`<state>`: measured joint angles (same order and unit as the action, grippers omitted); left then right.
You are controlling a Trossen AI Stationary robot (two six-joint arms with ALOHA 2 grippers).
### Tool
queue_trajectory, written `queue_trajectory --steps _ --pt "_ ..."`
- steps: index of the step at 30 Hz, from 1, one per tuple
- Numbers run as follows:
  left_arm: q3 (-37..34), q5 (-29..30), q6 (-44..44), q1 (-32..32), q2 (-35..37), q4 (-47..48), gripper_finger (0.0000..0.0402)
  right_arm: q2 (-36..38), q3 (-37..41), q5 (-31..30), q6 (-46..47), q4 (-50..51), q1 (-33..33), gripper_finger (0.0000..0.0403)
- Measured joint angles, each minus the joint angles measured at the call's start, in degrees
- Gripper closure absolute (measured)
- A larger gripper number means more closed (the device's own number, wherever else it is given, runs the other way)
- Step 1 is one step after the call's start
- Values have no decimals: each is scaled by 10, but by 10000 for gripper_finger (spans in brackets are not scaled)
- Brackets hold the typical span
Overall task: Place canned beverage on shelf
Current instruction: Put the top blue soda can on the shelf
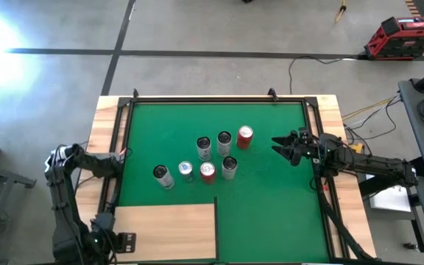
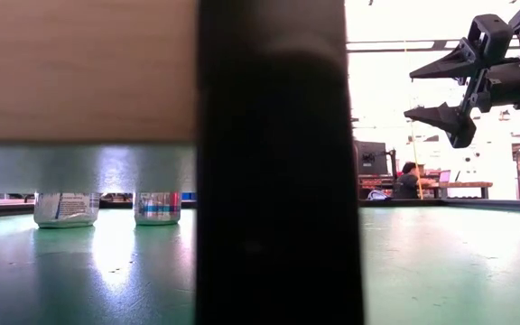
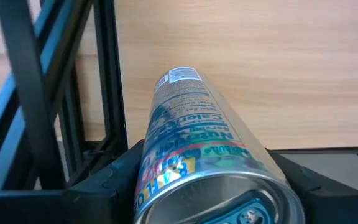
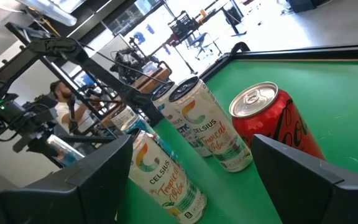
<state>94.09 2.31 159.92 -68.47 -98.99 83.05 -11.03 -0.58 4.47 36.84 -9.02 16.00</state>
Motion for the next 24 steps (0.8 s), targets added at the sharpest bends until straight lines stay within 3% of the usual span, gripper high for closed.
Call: queue_trajectory --steps 9,24 --pt "0 18 -45 6 -3 -35 187 0 0 0 0 0 0 85" --pt "3 18 -166 33 -1 -10 187 0 0 0 0 1 0 85"
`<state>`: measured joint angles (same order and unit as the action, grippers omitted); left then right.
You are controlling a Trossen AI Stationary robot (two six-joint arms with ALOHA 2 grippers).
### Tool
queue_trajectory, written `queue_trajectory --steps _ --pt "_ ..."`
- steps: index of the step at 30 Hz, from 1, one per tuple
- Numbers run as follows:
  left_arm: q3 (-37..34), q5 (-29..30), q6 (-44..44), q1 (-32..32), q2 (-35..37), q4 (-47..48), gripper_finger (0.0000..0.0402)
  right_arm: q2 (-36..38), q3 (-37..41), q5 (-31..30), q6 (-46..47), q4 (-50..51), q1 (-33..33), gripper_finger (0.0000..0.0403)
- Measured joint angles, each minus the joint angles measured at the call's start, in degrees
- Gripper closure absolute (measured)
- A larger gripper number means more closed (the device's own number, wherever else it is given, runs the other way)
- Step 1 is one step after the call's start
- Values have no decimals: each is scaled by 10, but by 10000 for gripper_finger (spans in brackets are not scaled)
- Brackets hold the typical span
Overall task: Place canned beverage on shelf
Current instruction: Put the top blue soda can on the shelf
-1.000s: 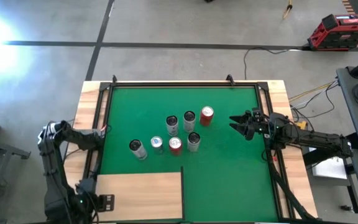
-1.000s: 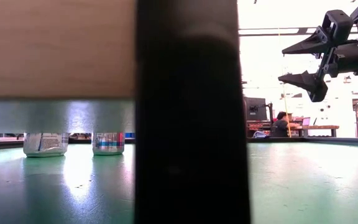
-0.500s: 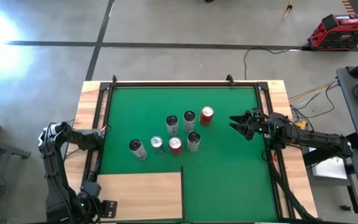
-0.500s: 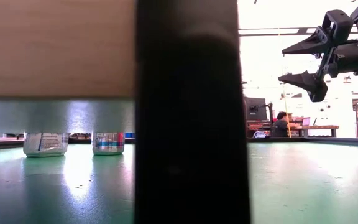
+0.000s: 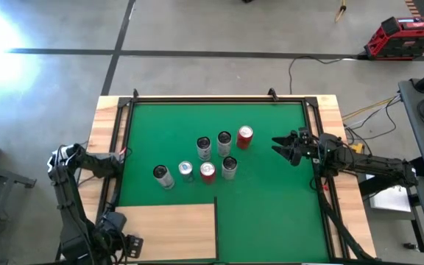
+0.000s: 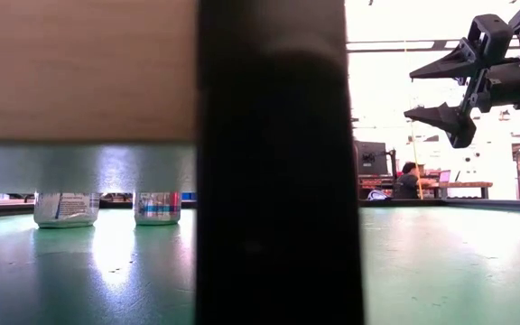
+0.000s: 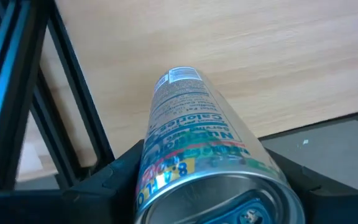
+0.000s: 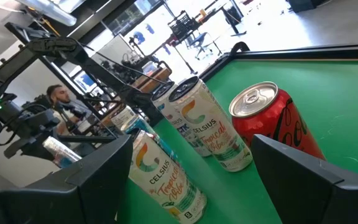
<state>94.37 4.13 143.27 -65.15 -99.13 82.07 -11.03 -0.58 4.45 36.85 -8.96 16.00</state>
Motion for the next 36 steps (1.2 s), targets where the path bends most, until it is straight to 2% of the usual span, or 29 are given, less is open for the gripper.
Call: queue_trajectory --steps 13,19,28,36 --pt "0 6 -196 0 -6 -26 187 0 0 0 0 0 0 85" --pt "-3 -25 -237 -3 -6 -26 187 0 0 0 0 0 0 85" --pt "-8 -38 -288 -15 -20 -32 187 0 0 0 0 0 0 85" --pt "-8 -64 -307 -15 -21 -41 187 0 0 0 0 0 0 85"
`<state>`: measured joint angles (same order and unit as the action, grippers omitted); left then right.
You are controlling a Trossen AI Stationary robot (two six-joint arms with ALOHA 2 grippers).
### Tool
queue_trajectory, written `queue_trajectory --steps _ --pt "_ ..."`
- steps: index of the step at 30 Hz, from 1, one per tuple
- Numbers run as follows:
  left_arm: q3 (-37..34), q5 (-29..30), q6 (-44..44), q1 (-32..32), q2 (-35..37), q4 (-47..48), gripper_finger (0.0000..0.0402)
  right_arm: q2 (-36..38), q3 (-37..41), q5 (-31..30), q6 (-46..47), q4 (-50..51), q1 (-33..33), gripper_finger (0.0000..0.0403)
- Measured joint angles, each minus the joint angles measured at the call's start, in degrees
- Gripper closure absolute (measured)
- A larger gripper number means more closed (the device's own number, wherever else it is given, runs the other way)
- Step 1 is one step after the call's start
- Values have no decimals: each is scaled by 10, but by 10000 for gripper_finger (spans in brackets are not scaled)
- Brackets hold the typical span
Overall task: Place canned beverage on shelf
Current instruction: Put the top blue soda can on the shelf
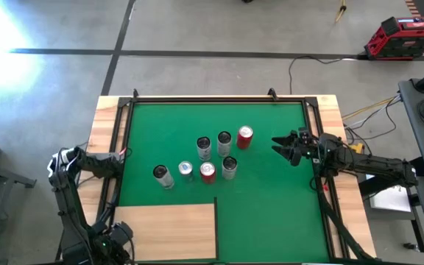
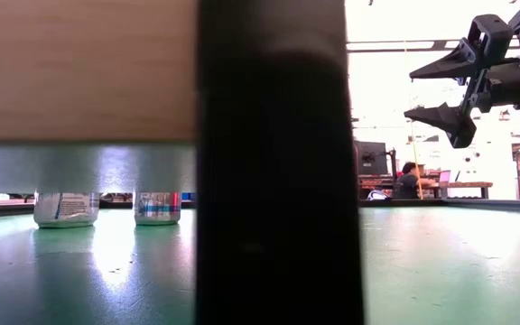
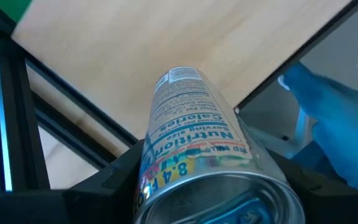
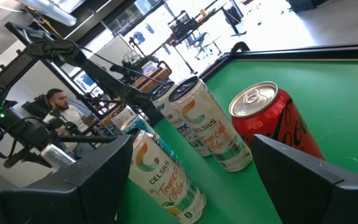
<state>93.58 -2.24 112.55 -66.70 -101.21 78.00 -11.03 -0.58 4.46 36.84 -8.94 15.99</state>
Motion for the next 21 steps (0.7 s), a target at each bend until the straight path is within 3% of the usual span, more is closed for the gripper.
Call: queue_trajectory --steps 21 --pt "-22 -18 7 -7 0 -45 187 0 0 0 0 0 0 85"
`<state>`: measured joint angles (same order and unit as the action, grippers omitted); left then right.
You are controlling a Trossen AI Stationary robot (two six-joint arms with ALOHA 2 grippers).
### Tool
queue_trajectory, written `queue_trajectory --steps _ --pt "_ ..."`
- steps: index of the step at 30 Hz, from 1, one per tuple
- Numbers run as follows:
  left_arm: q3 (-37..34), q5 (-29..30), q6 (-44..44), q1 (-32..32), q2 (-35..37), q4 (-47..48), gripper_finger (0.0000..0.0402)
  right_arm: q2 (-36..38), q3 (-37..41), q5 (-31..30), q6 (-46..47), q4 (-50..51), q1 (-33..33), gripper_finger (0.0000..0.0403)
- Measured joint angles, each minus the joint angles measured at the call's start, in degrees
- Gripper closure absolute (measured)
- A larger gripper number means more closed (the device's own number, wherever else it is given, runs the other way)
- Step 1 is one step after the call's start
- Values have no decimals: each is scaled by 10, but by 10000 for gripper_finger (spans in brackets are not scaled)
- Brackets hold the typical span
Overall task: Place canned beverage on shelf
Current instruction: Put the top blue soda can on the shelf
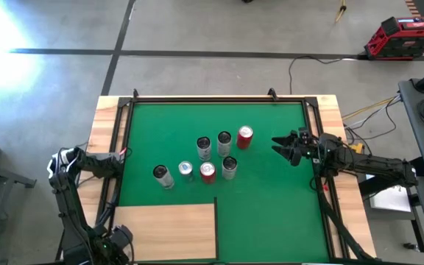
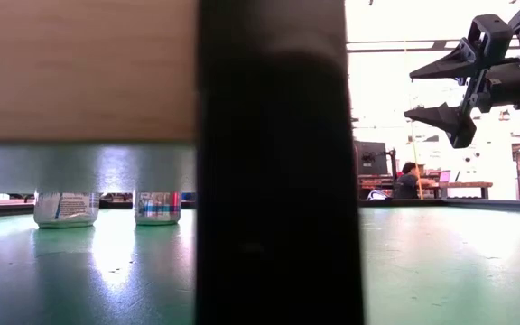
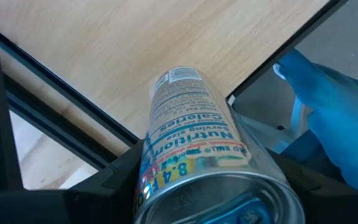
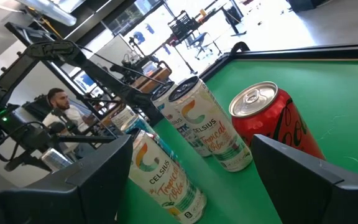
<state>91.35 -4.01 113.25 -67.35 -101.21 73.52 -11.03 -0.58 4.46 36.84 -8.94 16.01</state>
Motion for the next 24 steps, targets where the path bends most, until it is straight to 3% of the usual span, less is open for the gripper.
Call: queue_trajectory --steps 16,24 --pt "-8 0 29 -1 0 3 187 0 0 0 0 1 0 85" --pt "-8 3 31 -5 -5 3 154 0 0 0 0 1 0 85"
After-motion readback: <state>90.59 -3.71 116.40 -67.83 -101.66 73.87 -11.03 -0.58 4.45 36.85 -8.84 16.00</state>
